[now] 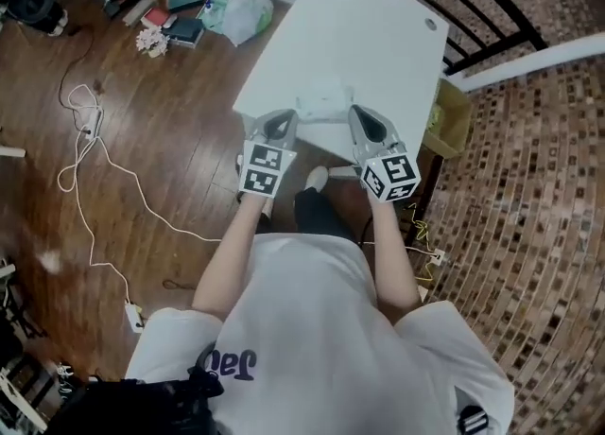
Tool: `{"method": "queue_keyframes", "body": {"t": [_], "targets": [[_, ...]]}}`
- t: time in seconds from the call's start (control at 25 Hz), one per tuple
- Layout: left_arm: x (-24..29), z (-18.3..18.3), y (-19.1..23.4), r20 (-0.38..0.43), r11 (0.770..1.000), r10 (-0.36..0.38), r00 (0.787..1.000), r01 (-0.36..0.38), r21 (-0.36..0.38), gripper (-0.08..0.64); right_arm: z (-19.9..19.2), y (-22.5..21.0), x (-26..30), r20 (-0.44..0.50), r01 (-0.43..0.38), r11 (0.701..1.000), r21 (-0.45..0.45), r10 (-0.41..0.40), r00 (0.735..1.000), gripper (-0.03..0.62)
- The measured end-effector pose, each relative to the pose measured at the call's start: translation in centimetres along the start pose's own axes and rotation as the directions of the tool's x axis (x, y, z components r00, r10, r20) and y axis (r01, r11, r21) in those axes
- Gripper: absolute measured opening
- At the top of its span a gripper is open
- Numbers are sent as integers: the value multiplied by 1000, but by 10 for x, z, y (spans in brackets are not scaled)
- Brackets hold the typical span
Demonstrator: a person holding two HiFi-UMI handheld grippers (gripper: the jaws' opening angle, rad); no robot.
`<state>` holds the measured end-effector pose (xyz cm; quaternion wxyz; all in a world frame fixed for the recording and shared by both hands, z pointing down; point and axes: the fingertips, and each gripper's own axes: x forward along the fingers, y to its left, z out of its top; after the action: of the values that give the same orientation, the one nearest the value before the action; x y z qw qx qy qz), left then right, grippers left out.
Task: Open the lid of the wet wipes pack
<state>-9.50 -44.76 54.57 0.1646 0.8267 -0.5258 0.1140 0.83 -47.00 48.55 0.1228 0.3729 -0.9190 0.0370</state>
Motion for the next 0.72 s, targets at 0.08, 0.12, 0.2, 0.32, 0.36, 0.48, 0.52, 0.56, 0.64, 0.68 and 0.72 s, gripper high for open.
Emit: {"method": "queue_keyframes", "body": {"t": [0.08, 0.12, 0.2, 0.32, 0.36, 0.48, 0.52, 0.56, 0.64, 0.68, 0.72], "targets": [[-12, 19, -22, 65, 999, -29, 997, 28, 21, 15, 18, 1, -35, 77, 54, 998, 31, -56, 995, 101], [-18, 28, -33, 96, 999, -39, 995, 36, 31, 15, 22, 4, -49, 85, 67, 997, 29, -70, 994, 109], [-31, 44, -57, 154, 998, -49, 987, 41, 57, 15, 27, 9, -77, 86, 92, 996, 18, -93, 992, 103], [-53, 66, -100, 228, 994, -44, 973, 19, 111, 15, 30, 11, -123, 120, 109, 993, 39, -112, 986, -9], [-62, 71, -116, 246, 992, -39, 968, 8, 128, 15, 29, 15, -139, 131, 97, 994, 54, -104, 986, -9], [-100, 78, -161, 271, 991, -2, 963, -34, 128, 15, 15, 41, -188, 142, 61, 994, 90, -74, 987, -9], [-117, 73, -176, 269, 993, 15, 963, -47, 110, 15, 8, 55, -206, 141, 53, 993, 102, -67, 988, -9], [-133, 65, -191, 264, 994, 29, 964, -56, 95, 15, 0, 71, -224, 136, 47, 993, 111, -62, 989, -9], [-162, 44, -224, 247, 993, 45, 968, -72, 99, 15, -15, 98, -256, 122, 36, 992, 122, -51, 991, -9], [-174, 33, -241, 241, 990, 49, 969, -80, 118, 15, -23, 108, -270, 113, 29, 991, 133, -44, 993, -9], [-186, 23, -256, 234, 986, 51, 971, -86, 143, 15, -28, 116, -281, 105, 22, 989, 149, -38, 994, -9]]}}
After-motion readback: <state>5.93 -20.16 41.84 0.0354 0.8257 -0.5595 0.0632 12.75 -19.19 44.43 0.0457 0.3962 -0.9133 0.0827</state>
